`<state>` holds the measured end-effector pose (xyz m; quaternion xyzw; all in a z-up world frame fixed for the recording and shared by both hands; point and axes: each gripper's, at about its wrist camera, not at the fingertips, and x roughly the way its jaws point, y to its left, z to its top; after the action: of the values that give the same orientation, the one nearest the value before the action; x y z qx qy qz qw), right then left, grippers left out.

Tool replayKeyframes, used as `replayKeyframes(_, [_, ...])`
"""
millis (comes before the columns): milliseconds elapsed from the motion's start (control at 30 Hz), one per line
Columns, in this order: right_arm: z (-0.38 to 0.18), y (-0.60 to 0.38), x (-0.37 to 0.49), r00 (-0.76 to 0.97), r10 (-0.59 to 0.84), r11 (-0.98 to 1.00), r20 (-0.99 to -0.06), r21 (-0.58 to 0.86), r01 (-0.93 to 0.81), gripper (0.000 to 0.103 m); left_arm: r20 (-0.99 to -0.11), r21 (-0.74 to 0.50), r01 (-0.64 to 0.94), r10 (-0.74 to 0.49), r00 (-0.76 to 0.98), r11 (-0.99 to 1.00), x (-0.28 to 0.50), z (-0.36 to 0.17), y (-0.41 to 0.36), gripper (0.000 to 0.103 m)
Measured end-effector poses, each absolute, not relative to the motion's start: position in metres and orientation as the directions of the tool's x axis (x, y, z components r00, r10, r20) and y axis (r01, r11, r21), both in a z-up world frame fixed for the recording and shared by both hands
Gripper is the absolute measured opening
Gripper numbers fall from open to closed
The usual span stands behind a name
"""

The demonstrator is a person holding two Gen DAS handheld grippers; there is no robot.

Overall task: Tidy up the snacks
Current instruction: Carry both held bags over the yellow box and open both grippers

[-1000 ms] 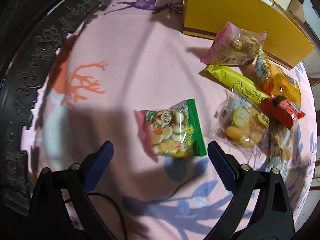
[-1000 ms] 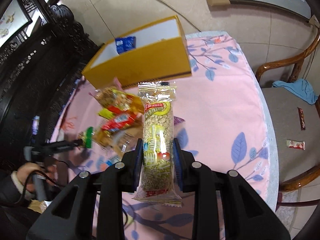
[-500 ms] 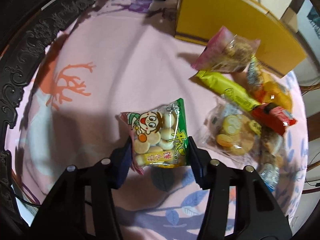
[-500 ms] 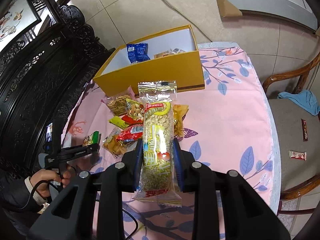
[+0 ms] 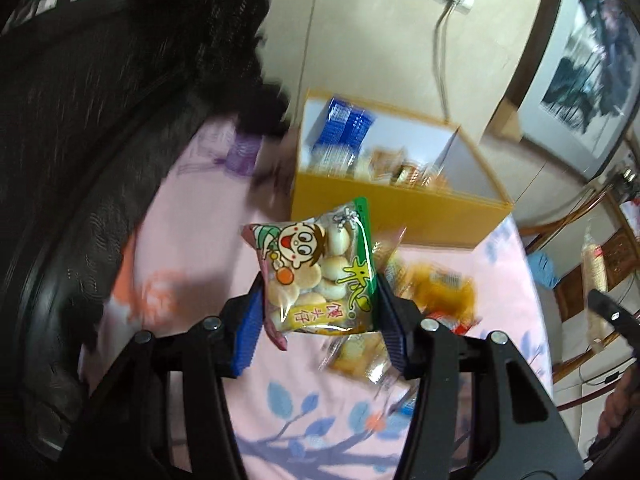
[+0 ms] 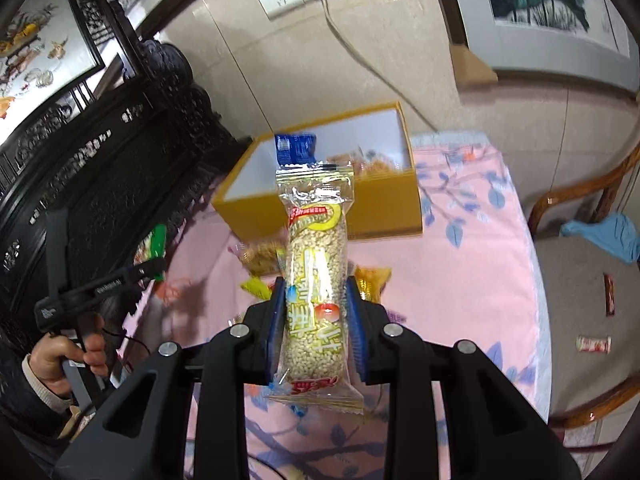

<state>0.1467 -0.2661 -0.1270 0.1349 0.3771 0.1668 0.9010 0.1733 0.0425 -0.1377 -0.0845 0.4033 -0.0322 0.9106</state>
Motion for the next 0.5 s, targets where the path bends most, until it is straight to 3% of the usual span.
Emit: replayKeyframes(500, [-0.052,-0.264,0.245,0.818,0.368,0.922,-0.442,0.286,-0.260,0.029,-0.561,-0.189,0.111,-0.200,0.803,0.976,0.268,-0.025,-0.006,0.053])
